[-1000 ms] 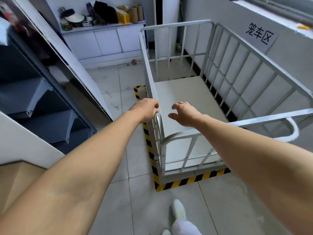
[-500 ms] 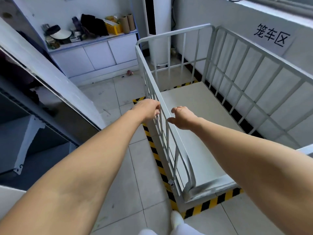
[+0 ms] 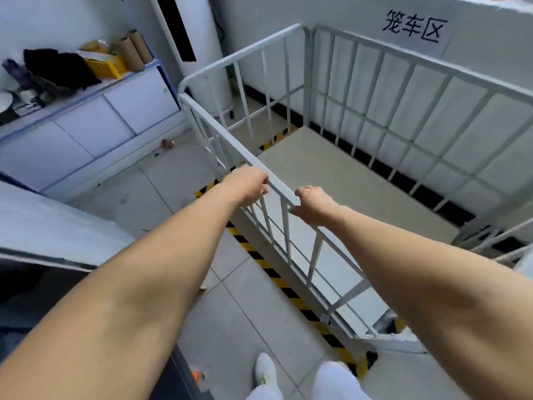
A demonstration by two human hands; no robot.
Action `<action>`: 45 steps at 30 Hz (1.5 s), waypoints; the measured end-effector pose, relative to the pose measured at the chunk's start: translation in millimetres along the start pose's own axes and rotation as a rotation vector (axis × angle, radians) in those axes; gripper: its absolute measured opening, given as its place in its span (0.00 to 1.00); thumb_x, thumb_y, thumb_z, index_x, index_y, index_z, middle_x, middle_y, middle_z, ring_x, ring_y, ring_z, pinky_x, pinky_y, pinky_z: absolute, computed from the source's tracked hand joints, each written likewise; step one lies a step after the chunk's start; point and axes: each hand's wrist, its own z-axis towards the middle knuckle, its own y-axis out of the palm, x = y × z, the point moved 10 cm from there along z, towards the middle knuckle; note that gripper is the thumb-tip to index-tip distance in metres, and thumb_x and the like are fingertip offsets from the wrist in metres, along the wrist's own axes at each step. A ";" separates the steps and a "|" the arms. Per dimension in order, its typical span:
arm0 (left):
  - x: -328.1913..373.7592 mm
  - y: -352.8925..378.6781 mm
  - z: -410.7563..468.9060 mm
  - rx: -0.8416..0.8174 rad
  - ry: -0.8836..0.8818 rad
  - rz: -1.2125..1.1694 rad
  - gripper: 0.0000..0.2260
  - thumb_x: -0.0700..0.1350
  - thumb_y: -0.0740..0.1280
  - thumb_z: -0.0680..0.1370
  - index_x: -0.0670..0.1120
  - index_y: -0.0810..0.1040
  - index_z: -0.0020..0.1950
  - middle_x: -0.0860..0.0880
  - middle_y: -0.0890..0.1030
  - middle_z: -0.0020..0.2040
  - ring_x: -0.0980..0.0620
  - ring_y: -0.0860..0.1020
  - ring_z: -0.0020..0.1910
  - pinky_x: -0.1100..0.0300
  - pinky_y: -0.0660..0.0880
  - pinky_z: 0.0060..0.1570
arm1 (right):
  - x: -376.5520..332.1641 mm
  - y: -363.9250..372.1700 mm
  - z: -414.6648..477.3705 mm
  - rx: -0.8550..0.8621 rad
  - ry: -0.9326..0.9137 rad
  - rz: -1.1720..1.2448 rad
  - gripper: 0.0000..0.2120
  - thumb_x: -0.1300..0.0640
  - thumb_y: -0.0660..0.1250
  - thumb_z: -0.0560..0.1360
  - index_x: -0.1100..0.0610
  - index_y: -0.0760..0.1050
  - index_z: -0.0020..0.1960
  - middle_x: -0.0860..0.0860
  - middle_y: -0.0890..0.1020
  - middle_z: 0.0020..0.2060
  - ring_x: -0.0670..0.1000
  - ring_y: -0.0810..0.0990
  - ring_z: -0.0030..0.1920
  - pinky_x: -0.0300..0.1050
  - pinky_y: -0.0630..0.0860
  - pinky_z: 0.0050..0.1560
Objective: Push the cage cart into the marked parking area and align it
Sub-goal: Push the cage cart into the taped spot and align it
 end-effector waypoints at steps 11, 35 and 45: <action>-58.5 -2.1 89.8 0.017 0.108 0.173 0.22 0.54 0.61 0.80 0.43 0.70 0.70 0.43 0.73 0.67 0.40 0.73 0.65 0.47 0.70 0.65 | 18.1 32.5 52.4 -0.001 0.203 0.116 0.20 0.45 0.58 0.79 0.60 0.71 0.59 0.59 0.76 0.59 0.60 0.73 0.60 0.52 0.72 0.58; -112.9 36.1 228.7 -0.071 0.438 0.205 0.28 0.70 0.61 0.71 0.44 0.74 0.40 0.44 0.79 0.40 0.42 0.77 0.46 0.54 0.67 0.44 | -13.1 36.2 138.1 0.197 0.404 0.037 0.34 0.36 0.45 0.79 0.61 0.78 0.45 0.58 0.82 0.44 0.61 0.78 0.49 0.48 0.71 0.45; -96.2 44.3 198.9 -0.071 0.437 0.275 0.33 0.71 0.61 0.70 0.39 0.80 0.43 0.42 0.82 0.40 0.41 0.79 0.42 0.54 0.75 0.43 | -7.7 44.4 108.9 0.192 0.354 0.051 0.31 0.36 0.45 0.79 0.59 0.72 0.38 0.56 0.76 0.36 0.60 0.78 0.45 0.48 0.69 0.43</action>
